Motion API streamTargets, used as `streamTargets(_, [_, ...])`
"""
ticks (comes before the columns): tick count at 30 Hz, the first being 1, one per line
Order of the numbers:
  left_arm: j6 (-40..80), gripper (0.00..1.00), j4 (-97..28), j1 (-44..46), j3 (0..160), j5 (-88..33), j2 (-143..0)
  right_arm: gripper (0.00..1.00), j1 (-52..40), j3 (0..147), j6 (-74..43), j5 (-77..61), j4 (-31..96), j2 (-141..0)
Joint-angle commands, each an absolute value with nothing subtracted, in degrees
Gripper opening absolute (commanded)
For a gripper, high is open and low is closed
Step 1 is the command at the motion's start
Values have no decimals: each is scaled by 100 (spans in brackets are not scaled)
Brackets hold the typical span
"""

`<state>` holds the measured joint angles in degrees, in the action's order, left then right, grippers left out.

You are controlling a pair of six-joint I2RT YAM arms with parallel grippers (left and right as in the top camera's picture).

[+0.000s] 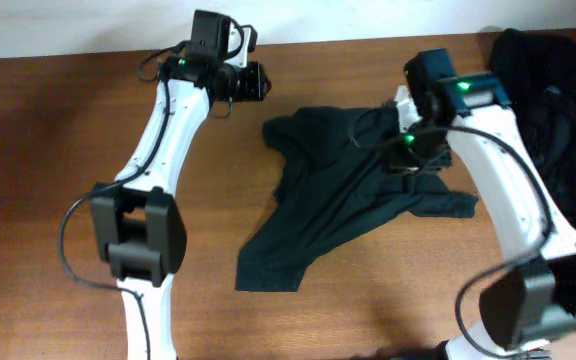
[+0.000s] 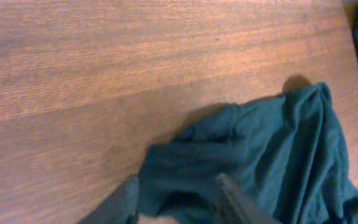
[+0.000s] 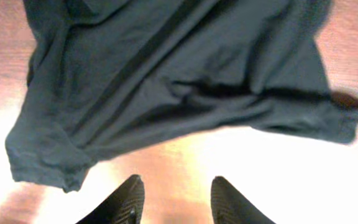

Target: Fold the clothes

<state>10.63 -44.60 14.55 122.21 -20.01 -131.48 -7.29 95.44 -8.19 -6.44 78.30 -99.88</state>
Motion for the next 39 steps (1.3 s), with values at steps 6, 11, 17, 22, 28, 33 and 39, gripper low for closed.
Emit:
streamTargets(6, [611,45,-4421,1417,12370,-2163,-13793,43,-45,8538,-1063,-386,7441,-10060])
streamTargets(11, [502,45,-4289,1420,12370,-2123,-13965,56,357,7846,-860,-469,6801,-10060])
streamTargets(17, [416,49,-4270,1424,12370,-2123,-14020,75,480,7352,-899,-471,6123,-10060])
streamTargets(22, [419,49,-4268,1424,12370,-2123,-14020,80,499,6908,-956,-556,5221,-10064])
streamTargets(28, [342,49,-4268,1424,12370,-2123,-14020,79,499,6654,-956,-530,4764,-10071])
streamTargets(33, [292,49,-4268,1485,12370,-2121,-14020,76,502,6298,-1031,-530,4403,-10075])
streamTargets(39, [292,49,-4268,1496,12370,-2119,-14020,70,502,5629,-1149,-530,3710,-10077])
